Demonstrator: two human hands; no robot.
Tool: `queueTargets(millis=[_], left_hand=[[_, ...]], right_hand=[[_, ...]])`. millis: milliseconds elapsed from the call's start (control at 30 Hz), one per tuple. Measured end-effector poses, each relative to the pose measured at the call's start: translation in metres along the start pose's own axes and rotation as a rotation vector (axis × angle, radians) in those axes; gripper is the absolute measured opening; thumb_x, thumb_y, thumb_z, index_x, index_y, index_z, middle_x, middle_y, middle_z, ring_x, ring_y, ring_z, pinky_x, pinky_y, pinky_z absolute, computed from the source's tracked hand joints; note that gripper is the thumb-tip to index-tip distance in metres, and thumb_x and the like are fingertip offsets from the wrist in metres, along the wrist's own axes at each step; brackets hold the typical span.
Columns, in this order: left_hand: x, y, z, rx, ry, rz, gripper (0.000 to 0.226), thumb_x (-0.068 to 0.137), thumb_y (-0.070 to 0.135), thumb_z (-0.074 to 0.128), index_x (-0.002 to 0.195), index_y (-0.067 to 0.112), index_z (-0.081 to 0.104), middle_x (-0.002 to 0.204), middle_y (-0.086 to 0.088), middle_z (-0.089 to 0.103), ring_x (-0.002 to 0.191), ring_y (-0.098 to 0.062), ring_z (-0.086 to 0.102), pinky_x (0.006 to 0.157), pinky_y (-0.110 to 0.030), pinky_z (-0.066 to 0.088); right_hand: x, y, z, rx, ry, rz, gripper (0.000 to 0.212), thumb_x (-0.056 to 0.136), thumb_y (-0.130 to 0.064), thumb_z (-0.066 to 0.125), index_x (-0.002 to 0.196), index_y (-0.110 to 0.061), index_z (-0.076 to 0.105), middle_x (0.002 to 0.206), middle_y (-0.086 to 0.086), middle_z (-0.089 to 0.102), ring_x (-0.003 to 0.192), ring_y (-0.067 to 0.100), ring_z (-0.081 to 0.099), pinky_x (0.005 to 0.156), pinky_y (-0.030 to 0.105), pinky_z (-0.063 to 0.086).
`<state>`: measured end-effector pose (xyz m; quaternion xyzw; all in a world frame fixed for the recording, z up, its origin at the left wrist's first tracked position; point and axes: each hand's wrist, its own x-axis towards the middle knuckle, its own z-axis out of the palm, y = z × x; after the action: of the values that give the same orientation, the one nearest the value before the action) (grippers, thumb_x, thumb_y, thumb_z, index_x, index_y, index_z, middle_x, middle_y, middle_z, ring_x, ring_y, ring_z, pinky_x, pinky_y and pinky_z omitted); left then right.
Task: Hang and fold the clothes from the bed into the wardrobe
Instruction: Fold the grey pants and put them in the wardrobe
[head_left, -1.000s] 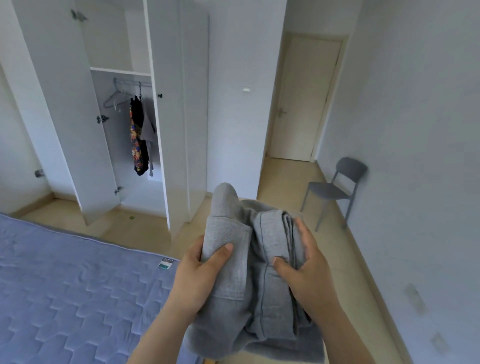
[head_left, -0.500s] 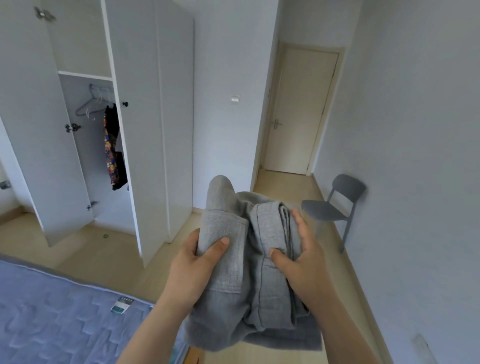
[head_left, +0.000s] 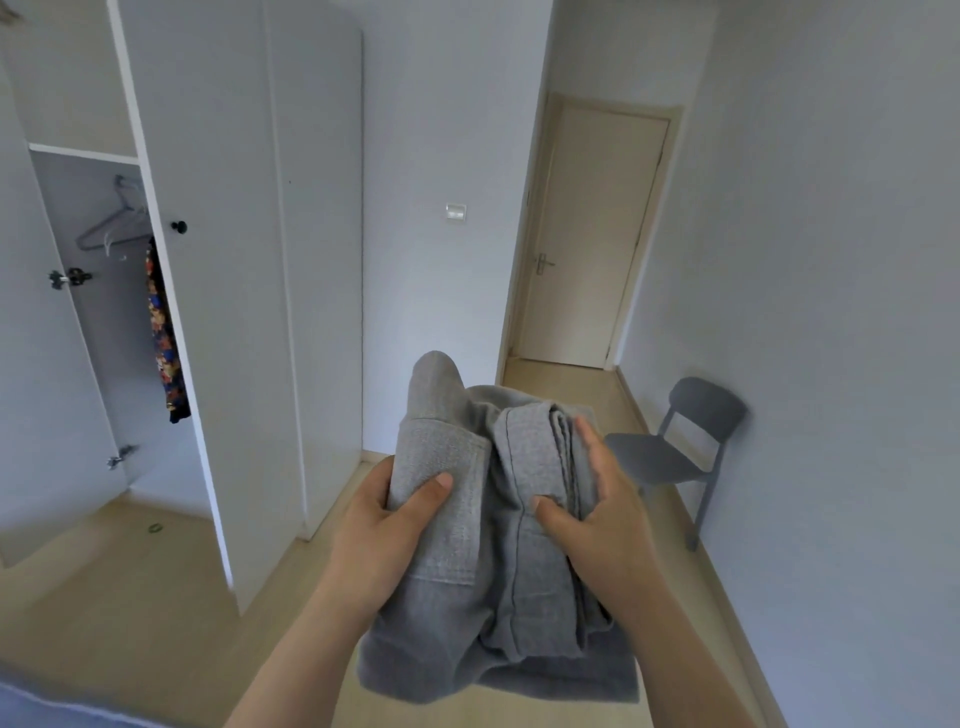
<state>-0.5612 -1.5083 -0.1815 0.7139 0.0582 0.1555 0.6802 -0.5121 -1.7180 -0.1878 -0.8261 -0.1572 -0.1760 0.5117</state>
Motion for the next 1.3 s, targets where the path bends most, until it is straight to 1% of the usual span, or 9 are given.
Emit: queueTargets(millis=[167, 300, 433, 567, 833, 933, 1000, 1033, 1300], left_hand=[[0.066, -0.011, 0.003, 0.007, 0.020, -0.002, 0.023, 0.081, 0.047, 0.069, 0.101, 0.039, 0.064, 0.093, 0.023, 0.069, 0.079, 0.006, 0.065, 0.069, -0.023, 0.049], [0.114, -0.021, 0.013, 0.018, 0.062, 0.001, 0.019, 0.082, 0.044, 0.069, 0.098, 0.036, 0.065, 0.090, 0.022, 0.071, 0.076, 0.005, 0.066, 0.067, -0.024, 0.050], [0.162, -0.033, 0.031, 0.018, 0.133, -0.006, 0.015, 0.083, 0.041, 0.070, 0.096, 0.035, 0.066, 0.089, 0.019, 0.072, 0.076, 0.002, 0.067, 0.069, -0.026, 0.052], [0.205, -0.035, 0.048, 0.038, 0.220, -0.009, 0.013, 0.083, 0.040, 0.070, 0.094, 0.034, 0.066, 0.089, 0.020, 0.071, 0.075, 0.003, 0.066, 0.068, -0.025, 0.050], [0.265, -0.045, 0.045, 0.084, 0.404, -0.039, 0.015, 0.083, 0.040, 0.070, 0.097, 0.034, 0.066, 0.090, 0.019, 0.072, 0.077, 0.003, 0.066, 0.069, -0.023, 0.049], [0.284, -0.051, 0.023, 0.108, 0.487, -0.046, 0.013, 0.083, 0.040, 0.070, 0.095, 0.035, 0.067, 0.088, 0.020, 0.072, 0.076, 0.004, 0.065, 0.070, -0.026, 0.050], [0.298, -0.056, 0.004, 0.109, 0.534, -0.048, 0.013, 0.082, 0.041, 0.071, 0.094, 0.037, 0.067, 0.087, 0.023, 0.071, 0.076, 0.006, 0.065, 0.071, -0.026, 0.050], [0.304, -0.057, -0.006, 0.105, 0.555, -0.044, 0.013, 0.082, 0.041, 0.071, 0.093, 0.038, 0.066, 0.087, 0.024, 0.071, 0.076, 0.006, 0.065, 0.071, -0.026, 0.050], [0.340, -0.068, -0.097, 0.081, 0.733, -0.046, 0.017, 0.082, 0.041, 0.072, 0.097, 0.037, 0.068, 0.092, 0.016, 0.073, 0.081, -0.001, 0.068, 0.075, -0.030, 0.054]], right_hand=[[0.061, 0.021, 0.025, -0.018, -0.019, 0.006, 0.090, 0.079, -0.028, 0.074, 0.150, -0.043, 0.021, 0.117, -0.063, 0.025, 0.109, -0.037, 0.029, 0.077, -0.011, 0.028], [0.111, 0.045, 0.040, 0.002, -0.040, -0.011, 0.088, 0.081, -0.025, 0.073, 0.151, -0.040, 0.021, 0.123, -0.055, 0.026, 0.109, -0.037, 0.029, 0.079, -0.011, 0.028], [0.167, 0.075, 0.052, 0.029, -0.121, -0.044, 0.087, 0.083, -0.025, 0.072, 0.148, -0.046, 0.019, 0.114, -0.064, 0.026, 0.108, -0.035, 0.033, 0.081, -0.003, 0.035], [0.223, 0.097, 0.063, 0.072, -0.170, -0.077, 0.086, 0.082, -0.023, 0.073, 0.148, -0.044, 0.022, 0.127, -0.046, 0.038, 0.112, -0.019, 0.044, 0.089, 0.001, 0.036], [0.311, 0.122, 0.113, 0.148, -0.351, -0.109, 0.084, 0.084, -0.026, 0.072, 0.146, -0.052, 0.021, 0.141, -0.024, 0.043, 0.125, 0.003, 0.049, 0.102, 0.036, 0.049], [0.332, 0.121, 0.149, 0.189, -0.420, -0.135, 0.083, 0.085, -0.025, 0.071, 0.146, -0.053, 0.021, 0.133, -0.043, 0.037, 0.122, -0.011, 0.044, 0.102, 0.023, 0.045], [0.347, 0.117, 0.177, 0.196, -0.449, -0.154, 0.083, 0.085, -0.025, 0.070, 0.145, -0.054, 0.021, 0.118, -0.060, 0.031, 0.111, -0.028, 0.038, 0.090, 0.003, 0.038], [0.355, 0.114, 0.191, 0.202, -0.465, -0.159, 0.083, 0.085, -0.025, 0.070, 0.145, -0.053, 0.021, 0.113, -0.063, 0.029, 0.107, -0.033, 0.036, 0.084, -0.001, 0.035], [0.396, 0.068, 0.305, 0.243, -0.605, -0.273, 0.082, 0.084, -0.023, 0.071, 0.146, -0.051, 0.023, 0.107, -0.067, 0.029, 0.098, -0.035, 0.040, 0.069, -0.008, 0.035]])
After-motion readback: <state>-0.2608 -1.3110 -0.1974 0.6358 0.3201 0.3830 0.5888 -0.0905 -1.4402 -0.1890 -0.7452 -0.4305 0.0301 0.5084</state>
